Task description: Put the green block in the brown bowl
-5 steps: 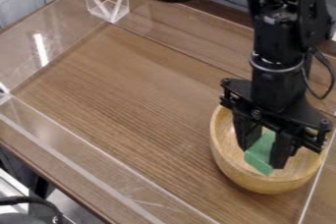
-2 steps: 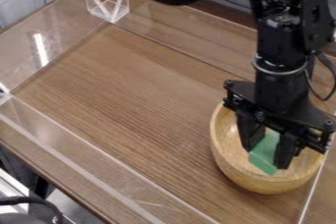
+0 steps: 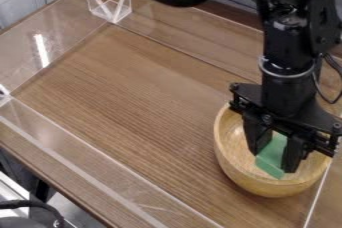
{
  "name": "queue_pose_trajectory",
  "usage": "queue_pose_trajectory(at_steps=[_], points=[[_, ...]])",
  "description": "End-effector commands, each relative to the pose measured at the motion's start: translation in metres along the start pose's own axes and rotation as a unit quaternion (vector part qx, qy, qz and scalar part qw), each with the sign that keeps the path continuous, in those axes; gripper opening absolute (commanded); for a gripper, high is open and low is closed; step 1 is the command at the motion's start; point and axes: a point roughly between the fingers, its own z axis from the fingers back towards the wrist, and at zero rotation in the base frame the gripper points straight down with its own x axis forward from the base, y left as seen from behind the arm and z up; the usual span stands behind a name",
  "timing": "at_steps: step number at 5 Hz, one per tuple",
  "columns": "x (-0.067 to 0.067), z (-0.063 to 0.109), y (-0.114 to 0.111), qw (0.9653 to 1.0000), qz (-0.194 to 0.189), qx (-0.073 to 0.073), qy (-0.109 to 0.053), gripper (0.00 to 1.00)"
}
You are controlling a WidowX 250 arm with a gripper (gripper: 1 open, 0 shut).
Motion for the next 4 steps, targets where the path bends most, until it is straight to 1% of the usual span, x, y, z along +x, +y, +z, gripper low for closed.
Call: queue_pose_trajectory(at_steps=[1, 4], points=[[0.005, 0.0065, -0.0038, 0.9999, -0.002, -0.005, -0.016, 0.0], [0.0056, 0.0076, -0.0029, 0.9998, 0.007, -0.007, -0.018, 0.0]])
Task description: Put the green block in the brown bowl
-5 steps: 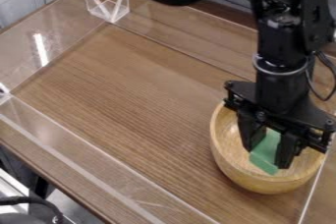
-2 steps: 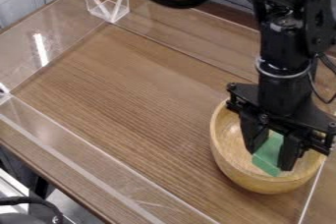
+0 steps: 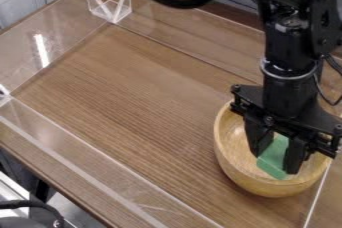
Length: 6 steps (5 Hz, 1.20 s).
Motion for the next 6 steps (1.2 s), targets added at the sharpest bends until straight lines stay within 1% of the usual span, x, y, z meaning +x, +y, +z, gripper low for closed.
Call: queue_pose_trajectory(at_steps=[1, 4, 5, 6], points=[[0.005, 0.009, -0.002, 0.9998, 0.002, -0.006, -0.018, 0.0], [0.007, 0.01, -0.001, 0.9997, 0.01, -0.008, -0.019, 0.0], [0.008, 0.011, 0.002, 0.9997, 0.013, -0.008, -0.021, 1.0], [0.011, 0.017, 0.013, 0.9994, 0.021, -0.005, -0.025, 1.0]])
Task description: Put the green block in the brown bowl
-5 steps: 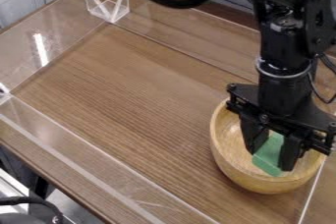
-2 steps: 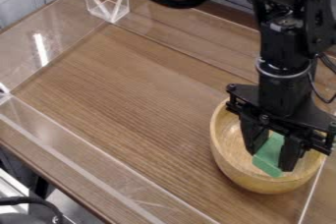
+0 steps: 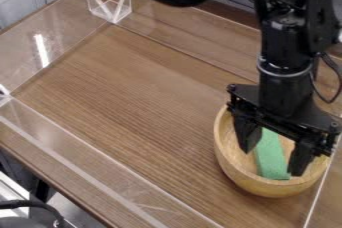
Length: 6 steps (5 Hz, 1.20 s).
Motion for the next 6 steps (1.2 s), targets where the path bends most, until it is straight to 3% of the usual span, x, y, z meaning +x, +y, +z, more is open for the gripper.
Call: queue_pose_trajectory(at_steps=[1, 3, 6], points=[[0.012, 0.022, 0.009, 0.9994, 0.006, -0.003, -0.035, 1.0], [0.024, 0.032, 0.034, 0.9989, 0.022, 0.004, -0.041, 1.0], [0.029, 0.02, 0.041, 0.9986, 0.029, 0.001, -0.043, 1.0]])
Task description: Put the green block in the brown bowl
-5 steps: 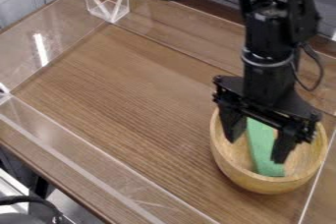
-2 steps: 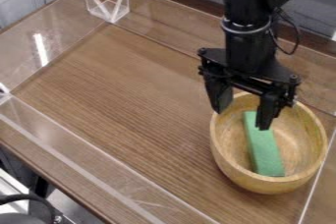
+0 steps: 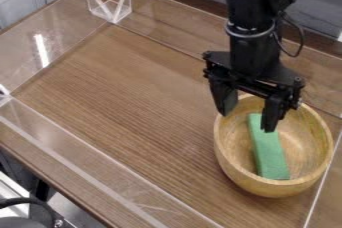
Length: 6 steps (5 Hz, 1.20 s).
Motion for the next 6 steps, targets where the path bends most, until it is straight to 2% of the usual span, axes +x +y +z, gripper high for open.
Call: queue_pose_trajectory(at_steps=[1, 6], points=[[0.008, 0.006, 0.003, 0.9998, 0.006, -0.005, -0.021, 1.0], [0.013, -0.01, 0.011, 0.9997, 0.013, -0.01, -0.019, 1.0]])
